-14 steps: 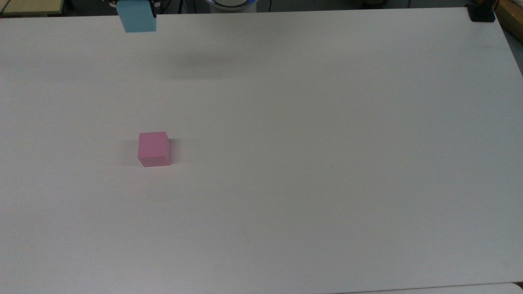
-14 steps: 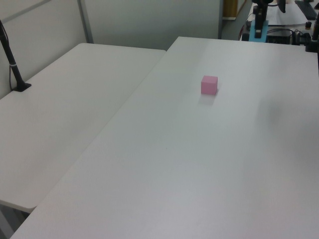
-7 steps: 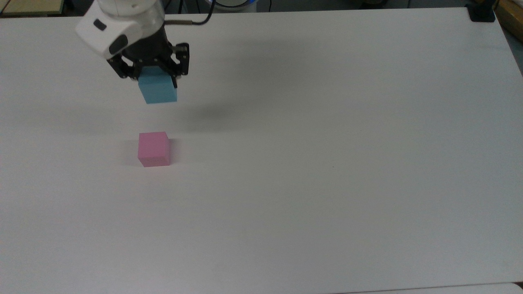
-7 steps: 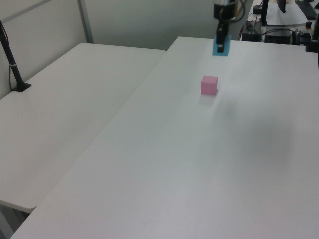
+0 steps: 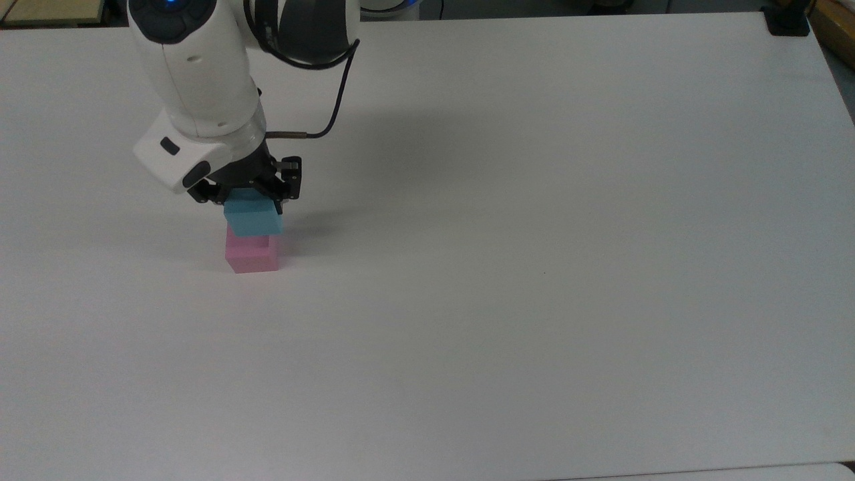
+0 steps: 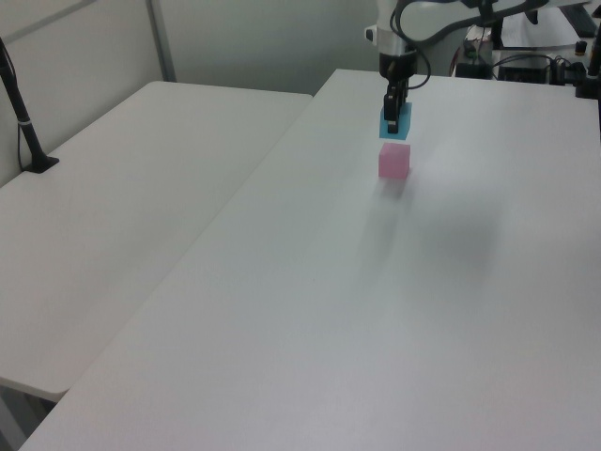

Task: Put blue cube on pink cube
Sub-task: 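Carry the light-blue cube over the pink cube and lower it onto it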

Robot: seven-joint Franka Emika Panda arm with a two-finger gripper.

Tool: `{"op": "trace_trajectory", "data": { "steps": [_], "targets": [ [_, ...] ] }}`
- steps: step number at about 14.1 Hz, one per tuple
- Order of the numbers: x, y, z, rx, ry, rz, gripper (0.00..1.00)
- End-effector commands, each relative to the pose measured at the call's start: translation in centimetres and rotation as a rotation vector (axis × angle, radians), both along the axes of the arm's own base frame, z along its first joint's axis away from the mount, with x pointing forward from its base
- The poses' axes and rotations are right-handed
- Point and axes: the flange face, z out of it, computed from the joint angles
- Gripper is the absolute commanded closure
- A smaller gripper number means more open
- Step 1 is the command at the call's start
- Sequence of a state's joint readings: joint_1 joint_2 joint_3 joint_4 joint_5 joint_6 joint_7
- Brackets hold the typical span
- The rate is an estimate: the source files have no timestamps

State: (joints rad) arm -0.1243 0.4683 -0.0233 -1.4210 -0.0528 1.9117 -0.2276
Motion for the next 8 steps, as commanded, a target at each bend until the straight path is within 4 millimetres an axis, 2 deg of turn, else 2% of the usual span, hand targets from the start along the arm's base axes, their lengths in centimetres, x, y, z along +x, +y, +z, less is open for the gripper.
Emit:
{"op": "trace_trajectory", "data": {
  "steps": [1,3,6,7,8],
  "targets": [
    [0.9,-1.3,-1.9,-0.02,-0.009,-0.017,0.86],
    [1.1,-1.8,-2.8,-0.018,-0.006,-0.02,0.86],
    [1.0,-2.2,-2.9,-0.021,-0.012,-0.027,0.86],
    [0.8,-2.9,-3.0,-0.026,-0.008,-0.04,0.81],
    [0.8,-2.8,-3.1,-0.025,-0.007,-0.043,0.81]
  ]
}}
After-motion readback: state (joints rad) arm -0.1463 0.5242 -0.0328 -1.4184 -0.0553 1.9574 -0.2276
